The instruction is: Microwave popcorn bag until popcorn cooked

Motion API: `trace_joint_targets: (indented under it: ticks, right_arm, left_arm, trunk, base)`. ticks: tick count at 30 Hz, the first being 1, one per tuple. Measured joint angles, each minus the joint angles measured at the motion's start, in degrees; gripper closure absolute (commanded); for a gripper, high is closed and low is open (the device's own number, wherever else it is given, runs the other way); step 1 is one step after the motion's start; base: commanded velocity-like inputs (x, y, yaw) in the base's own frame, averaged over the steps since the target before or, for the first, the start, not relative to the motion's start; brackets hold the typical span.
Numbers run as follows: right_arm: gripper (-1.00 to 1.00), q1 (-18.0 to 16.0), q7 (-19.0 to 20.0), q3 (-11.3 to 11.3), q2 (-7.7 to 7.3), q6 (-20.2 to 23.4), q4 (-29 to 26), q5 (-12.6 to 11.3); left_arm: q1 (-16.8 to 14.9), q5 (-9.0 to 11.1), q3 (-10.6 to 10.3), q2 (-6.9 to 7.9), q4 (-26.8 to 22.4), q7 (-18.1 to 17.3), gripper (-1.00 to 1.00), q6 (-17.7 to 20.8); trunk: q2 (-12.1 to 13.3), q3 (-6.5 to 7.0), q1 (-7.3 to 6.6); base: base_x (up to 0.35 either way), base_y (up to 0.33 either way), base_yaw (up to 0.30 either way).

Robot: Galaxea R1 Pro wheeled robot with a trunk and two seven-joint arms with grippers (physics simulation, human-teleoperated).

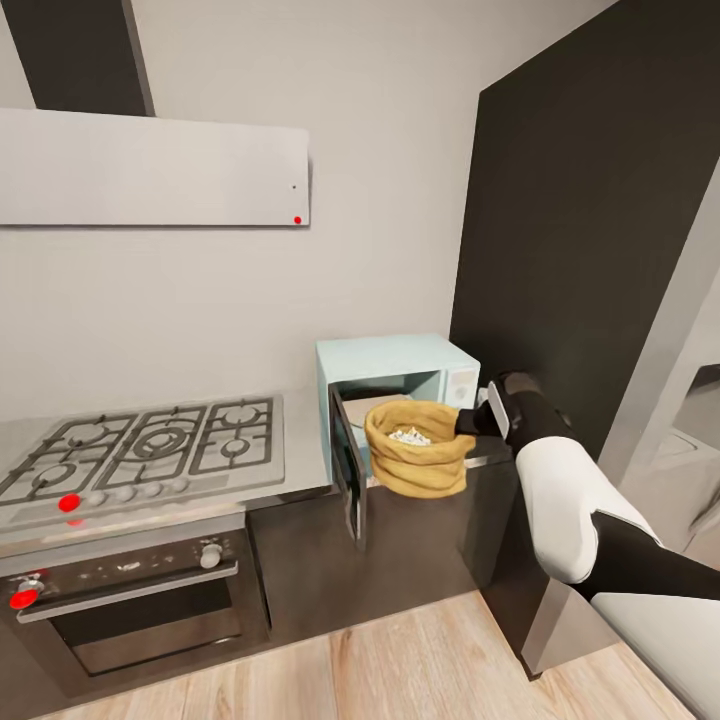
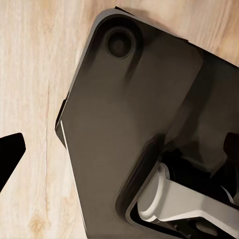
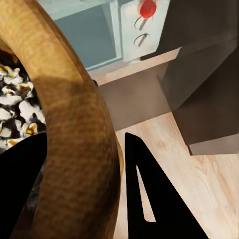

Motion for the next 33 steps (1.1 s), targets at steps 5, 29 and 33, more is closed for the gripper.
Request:
trace_joint_targets:
  ticks: [5,29,33]
  right_arm:
    - [1.00,0.00,0.01,-0.01,-0.02,0.00,-0.29,-0.01]
    - [1.00,2.81,4.86,-2.86,-3.01,-1.58,-1.19,-0.09]
    - [1.00,2.82,7.69,-2.90,-3.01,-1.61,-1.20,-0.02]
  left_arm:
    - [0.00,0.03,0.00,0.00,0.00,-0.01,-1.00,0.00]
    - [0.00,0.04,0.09,0.00,0.00,-0.03,-1.00,0.00]
    - [0.00,0.05,0.09,0.00,0.00,-0.03,-1.00,0.00]
  trunk:
    - [0.00,0.00,0.00]
    - [0.00,0.00,-0.02]
    - [-0.01,0.00,-0.02]
  base:
    - [0.000,0.000,0.000]
    - [0.043,0.000,0.000]
    - [0.211,0.000,0.000]
